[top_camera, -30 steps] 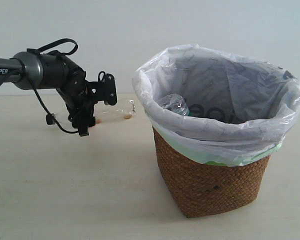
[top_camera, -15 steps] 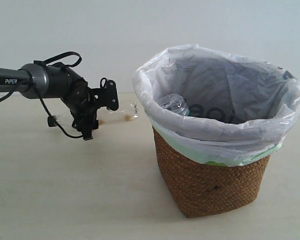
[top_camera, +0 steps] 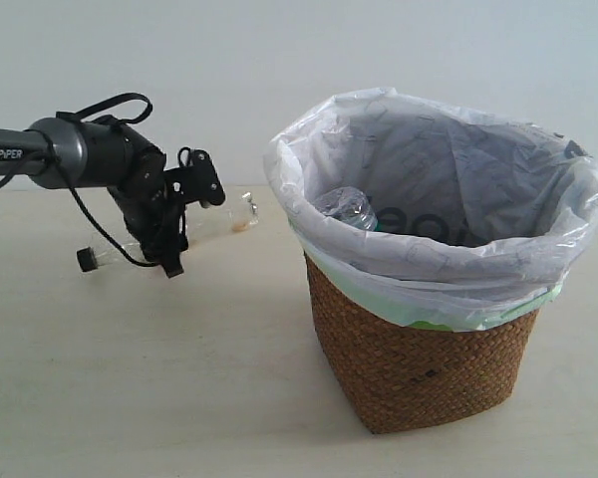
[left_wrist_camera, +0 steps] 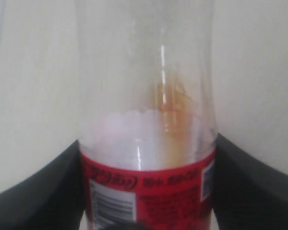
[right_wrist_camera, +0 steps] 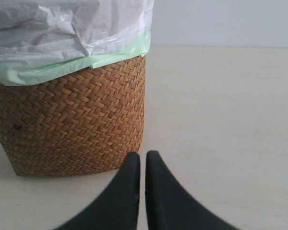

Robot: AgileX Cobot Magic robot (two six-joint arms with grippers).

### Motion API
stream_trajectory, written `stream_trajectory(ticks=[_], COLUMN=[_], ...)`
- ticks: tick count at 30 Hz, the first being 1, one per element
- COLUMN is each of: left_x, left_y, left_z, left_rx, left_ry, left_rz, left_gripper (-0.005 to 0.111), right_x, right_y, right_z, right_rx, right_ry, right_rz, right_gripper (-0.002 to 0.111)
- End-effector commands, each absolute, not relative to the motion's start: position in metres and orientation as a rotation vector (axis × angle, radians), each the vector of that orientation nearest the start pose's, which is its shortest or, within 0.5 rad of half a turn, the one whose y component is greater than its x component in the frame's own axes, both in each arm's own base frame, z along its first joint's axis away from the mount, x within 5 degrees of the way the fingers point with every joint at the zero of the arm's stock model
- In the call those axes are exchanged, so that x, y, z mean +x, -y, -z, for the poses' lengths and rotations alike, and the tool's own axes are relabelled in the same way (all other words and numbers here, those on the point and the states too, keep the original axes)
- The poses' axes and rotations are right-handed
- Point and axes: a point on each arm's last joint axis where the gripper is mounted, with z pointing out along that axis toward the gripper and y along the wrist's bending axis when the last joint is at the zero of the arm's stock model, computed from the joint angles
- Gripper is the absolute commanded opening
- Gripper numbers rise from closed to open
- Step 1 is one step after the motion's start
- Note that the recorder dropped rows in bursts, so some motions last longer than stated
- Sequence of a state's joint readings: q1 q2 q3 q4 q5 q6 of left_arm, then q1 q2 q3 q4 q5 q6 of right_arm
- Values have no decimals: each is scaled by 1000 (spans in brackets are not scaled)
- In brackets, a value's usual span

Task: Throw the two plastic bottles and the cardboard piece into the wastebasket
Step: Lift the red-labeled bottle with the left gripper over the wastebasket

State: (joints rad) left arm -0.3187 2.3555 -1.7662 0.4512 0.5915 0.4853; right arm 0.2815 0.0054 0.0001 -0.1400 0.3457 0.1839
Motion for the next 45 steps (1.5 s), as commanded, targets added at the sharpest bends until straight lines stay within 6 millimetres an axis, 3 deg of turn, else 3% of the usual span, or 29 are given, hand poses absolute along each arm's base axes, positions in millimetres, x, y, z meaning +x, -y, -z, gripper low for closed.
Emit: stream_trajectory(ticks=[1, 6, 11, 18, 25, 29, 33, 38, 42, 45], left_x=[478, 465, 427, 345, 260, 230, 224, 241, 260, 276], left_y=[129, 107, 76, 37, 26, 21, 18, 27, 59, 97], left_z=[-162, -219, -252, -291, -314, -318, -318, -302, -303, -319], left_rx=[1084, 748, 587, 194, 71, 14, -8, 18, 102, 183], left_ry=[-2361, -2394, -2367, -2119, -1926, -1833, -1792, -1868, -1868, -1811], left_rz=[-305, -90, -24, 86, 105, 110, 102, 121, 202, 290], left_gripper=[4, 4, 4, 4, 4, 4, 4, 4, 4, 4], right_x=[53, 53, 53, 53, 53, 53, 53, 53, 53, 53], right_y=[-11, -11, -11, -11, -11, -11, -11, -11, -11, -11], right_z=[-183, -183, -183, -183, -183, -183, -183, -183, -183, -183], right_rx=[-180, -180, -180, -180, -180, -180, -180, -180, -180, -180], right_ry=[-1810, -1810, -1810, -1810, -1810, -1810, -1810, -1810, -1810, -1810], right_rz=[-185, -185, -185, -185, -185, -185, -185, -185, -185, -185], right_gripper=[0, 0, 0, 0, 0, 0, 0, 0, 0, 0])
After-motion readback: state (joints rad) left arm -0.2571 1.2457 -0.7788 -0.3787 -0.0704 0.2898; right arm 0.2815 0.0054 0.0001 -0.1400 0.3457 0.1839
